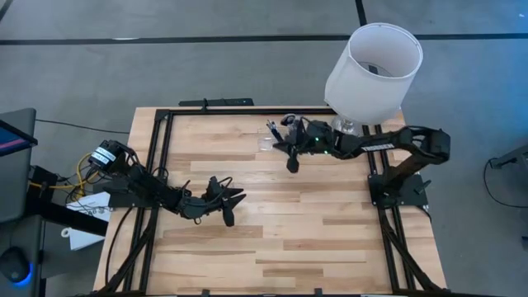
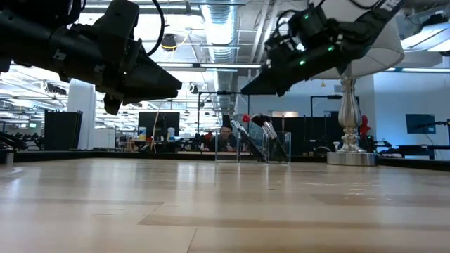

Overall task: Put items in baskets/containers
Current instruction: Return to Home Position

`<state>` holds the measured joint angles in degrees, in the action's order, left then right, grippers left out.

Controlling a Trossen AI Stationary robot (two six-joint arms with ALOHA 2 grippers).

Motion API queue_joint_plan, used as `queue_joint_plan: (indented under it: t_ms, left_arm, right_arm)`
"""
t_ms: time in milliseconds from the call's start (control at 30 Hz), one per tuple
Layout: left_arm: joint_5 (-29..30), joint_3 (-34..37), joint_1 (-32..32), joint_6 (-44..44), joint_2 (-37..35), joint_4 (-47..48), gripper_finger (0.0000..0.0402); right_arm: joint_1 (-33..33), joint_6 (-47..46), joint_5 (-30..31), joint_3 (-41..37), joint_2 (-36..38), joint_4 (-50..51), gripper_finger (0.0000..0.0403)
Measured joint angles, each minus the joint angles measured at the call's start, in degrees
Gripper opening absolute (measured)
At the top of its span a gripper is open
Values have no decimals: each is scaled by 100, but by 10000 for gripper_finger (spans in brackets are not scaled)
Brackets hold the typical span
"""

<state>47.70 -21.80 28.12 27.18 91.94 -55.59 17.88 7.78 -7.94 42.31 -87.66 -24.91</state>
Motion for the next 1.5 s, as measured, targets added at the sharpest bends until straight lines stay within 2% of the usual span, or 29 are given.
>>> queue_joint_plan:
  t_ms: [133, 267, 400, 533, 633, 700, 867, 967, 1133, 1333, 1500]
  left_arm:
    - [0, 0, 11, -4, 0, 0, 102]
    - [0, 0, 11, -17, 0, 0, 102]
    - [24, 3, 7, -257, 0, -44, 102]
    - [195, 4, -127, -1018, -62, -432, 102]
    - [143, 4, -360, -1446, -349, -691, 102]
    - [-223, 4, -593, -1481, -672, -673, 102]
    - [-2070, 4, -1297, -1495, -1507, -457, 101]
    - [-2642, 4, -1479, -1523, -1873, 122, 98]
    - [-2618, 34, -1398, -1520, -2512, 1472, 90]
    - [-2106, 707, -1013, -1631, -3524, 1450, 67]
    - [-1937, 1391, -709, -1801, -4429, 1298, 41]
  right_arm:
    - [-209, -44, -406, -485, 330, -227, 3]
    - [-301, -432, -401, -1183, 665, -770, 1]
    - [-496, -577, -124, -1929, 973, -1307, 1]
    - [-590, -659, 371, -2486, 1256, -1900, 1]
    - [-589, -779, 389, -2818, 1482, -2443, 1]
    - [-602, -779, 389, -3013, 1604, -2713, 1]
    - [-587, -781, 388, -3317, 1820, -2944, 1]
    - [-624, -782, 379, -3377, 1928, -2972, 1]
    - [-711, -781, 384, -3612, 2209, -3258, 1]
    - [-722, -783, 534, -4114, 2803, -3629, 0]
    - [-702, -804, 509, -4188, 3229, -3268, 1]
